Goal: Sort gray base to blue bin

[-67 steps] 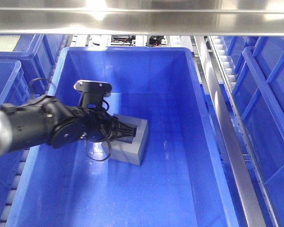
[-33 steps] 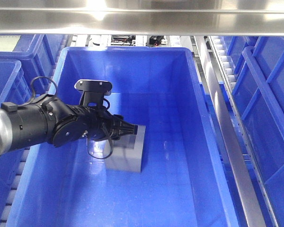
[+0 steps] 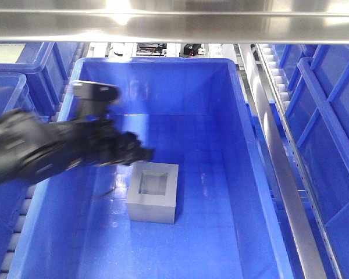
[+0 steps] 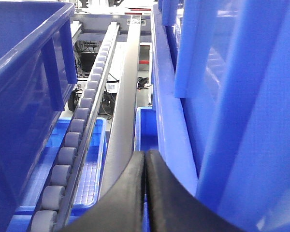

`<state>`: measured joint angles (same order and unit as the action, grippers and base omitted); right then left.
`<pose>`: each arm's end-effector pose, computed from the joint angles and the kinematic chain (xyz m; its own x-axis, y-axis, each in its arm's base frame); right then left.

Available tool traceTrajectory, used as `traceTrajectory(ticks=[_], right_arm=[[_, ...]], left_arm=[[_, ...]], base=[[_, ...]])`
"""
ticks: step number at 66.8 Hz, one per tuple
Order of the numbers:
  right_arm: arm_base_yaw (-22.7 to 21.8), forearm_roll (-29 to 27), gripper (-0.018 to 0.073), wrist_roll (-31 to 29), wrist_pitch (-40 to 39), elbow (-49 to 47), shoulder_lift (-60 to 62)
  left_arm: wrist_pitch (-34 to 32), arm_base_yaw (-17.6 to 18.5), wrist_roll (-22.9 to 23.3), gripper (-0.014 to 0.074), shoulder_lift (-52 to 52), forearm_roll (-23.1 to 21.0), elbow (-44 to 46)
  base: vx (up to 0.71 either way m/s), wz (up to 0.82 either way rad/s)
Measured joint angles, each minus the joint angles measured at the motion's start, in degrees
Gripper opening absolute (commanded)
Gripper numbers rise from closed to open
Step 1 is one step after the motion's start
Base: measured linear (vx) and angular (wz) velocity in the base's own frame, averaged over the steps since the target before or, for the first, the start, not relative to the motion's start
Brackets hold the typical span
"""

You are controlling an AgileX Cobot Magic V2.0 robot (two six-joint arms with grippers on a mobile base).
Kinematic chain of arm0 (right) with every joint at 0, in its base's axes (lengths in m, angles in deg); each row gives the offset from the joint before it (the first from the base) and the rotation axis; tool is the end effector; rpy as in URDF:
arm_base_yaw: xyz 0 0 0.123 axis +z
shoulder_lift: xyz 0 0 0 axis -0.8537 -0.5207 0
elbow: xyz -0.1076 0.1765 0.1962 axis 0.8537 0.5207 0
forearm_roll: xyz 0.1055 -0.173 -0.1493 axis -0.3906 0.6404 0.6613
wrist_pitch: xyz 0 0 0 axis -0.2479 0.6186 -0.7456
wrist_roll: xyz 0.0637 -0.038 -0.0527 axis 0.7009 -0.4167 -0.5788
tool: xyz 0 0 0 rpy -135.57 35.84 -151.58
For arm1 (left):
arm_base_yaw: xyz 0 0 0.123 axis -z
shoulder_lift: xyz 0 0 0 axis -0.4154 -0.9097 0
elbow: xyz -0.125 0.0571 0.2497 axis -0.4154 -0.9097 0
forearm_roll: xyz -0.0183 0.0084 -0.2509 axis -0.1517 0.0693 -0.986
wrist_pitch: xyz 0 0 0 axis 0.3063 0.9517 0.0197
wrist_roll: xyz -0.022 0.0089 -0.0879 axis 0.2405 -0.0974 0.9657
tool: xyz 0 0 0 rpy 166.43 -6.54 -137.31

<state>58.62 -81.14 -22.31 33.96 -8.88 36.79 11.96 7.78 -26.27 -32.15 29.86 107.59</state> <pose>0.0556 -0.0008 0.1856 -0.1241 -0.0484 -0.9911 0.0026 0.9988 -0.0491 0.2789 -0.1637 0.2665 -0.6244 0.1663 -0.7632 0.3404 0.9374 -0.0742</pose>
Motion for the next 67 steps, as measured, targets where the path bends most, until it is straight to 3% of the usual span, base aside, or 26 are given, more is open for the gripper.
traceTrajectory(ticks=[21, 34, 50, 61, 67], right_arm=[[0.0, 0.0, -0.0005, 0.0, 0.0, 0.0, 0.0], [0.0, 0.0, -0.0005, 0.0, 0.0, 0.0, 0.0], [0.0, 0.0, -0.0005, 0.0, 0.0, 0.0, 0.0], [0.0, 0.0, -0.0005, 0.0, 0.0, 0.0, 0.0], [0.0, 0.0, -0.0005, 0.3, 0.0, 0.0, 0.0]], left_arm=[[-5.3, 0.0, 0.0, 0.0397, 22.0, 2.2, -15.8], [-5.2, 0.0, 0.0, 0.0397, 38.7, 4.9, -25.4], [-1.1, 0.0, 0.0, 0.0397, 61.4, 5.3, -32.6], [6.6, 0.0, -0.2, 0.0392, 71.1, 4.1, -33.5], [9.0, 0.0, -2.5, 0.0377, 73.8, 3.5, -33.5]], base=[[0.00, 0.00], [0.00, 0.00], [0.00, 0.00], [0.00, 0.00], [0.00, 0.00]])
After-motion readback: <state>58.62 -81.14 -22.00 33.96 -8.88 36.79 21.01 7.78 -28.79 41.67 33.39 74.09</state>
